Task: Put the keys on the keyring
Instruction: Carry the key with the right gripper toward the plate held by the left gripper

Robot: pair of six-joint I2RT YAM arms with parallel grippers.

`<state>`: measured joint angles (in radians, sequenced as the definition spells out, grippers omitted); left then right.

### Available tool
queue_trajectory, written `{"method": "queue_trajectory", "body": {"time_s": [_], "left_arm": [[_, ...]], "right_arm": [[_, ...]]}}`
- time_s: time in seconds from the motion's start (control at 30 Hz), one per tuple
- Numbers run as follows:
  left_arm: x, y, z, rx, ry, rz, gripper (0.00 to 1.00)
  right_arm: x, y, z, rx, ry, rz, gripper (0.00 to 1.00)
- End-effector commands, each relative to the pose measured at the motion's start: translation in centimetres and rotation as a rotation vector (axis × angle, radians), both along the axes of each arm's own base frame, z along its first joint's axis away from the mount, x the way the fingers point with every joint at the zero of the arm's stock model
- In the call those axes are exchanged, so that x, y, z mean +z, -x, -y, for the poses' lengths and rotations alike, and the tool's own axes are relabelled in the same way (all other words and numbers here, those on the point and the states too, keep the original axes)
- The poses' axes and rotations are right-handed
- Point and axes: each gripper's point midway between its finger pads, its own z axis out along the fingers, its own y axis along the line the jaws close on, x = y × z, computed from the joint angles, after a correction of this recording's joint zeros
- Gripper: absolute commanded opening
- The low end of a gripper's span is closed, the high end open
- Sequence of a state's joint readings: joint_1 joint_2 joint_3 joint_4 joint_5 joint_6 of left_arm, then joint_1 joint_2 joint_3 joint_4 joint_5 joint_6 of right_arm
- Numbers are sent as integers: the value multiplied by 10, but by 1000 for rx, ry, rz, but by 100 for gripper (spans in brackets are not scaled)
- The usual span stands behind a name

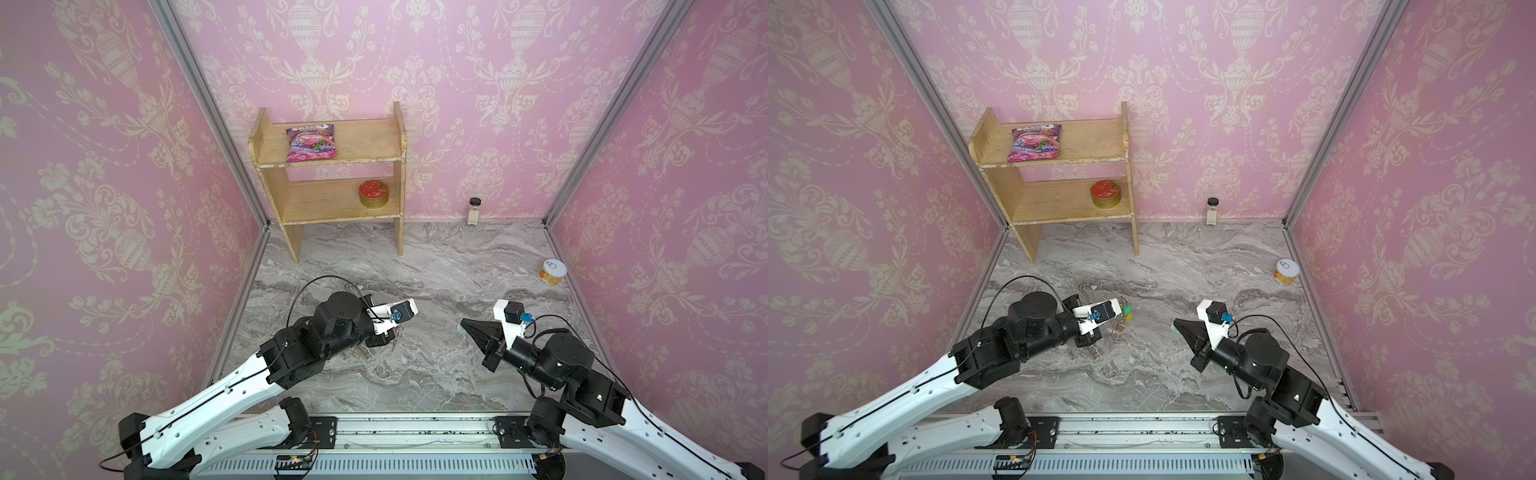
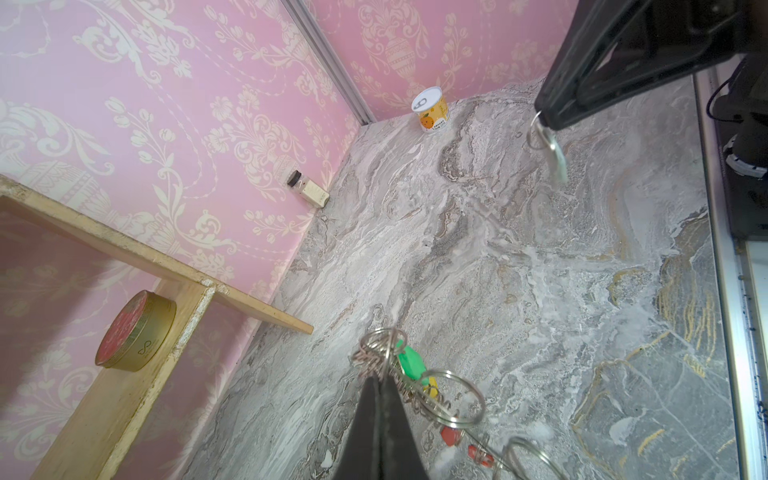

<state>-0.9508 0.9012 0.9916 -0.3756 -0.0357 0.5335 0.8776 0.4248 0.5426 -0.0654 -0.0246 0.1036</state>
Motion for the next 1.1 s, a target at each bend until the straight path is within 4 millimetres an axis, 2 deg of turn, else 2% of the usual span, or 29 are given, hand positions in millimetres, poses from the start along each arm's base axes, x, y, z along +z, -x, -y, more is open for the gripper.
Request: {"method": "queue_trajectory", "body": {"time_s": [0.0,0.17,0.3,0.4,0.8,1.07], "left_arm": [[38,8,8,-72,61,36,0],[58,23,20,-182,81,20,0],[67,33,30,-253,71,1,0],[70,40,35,-292,54,-10,0],[80,60,50,-419,39,5,0],[81,61,54,-415,41,77,0]], "right_arm": [[18,17,-17,143,100,176,0],[51,38,-34,310,159,268,0],[79,48,-36,361,145,359,0],[91,50,-34,372,129,380,0],[115,47,-28,398,119,391,0],[109,39,-39,422,125,339,0]]}}
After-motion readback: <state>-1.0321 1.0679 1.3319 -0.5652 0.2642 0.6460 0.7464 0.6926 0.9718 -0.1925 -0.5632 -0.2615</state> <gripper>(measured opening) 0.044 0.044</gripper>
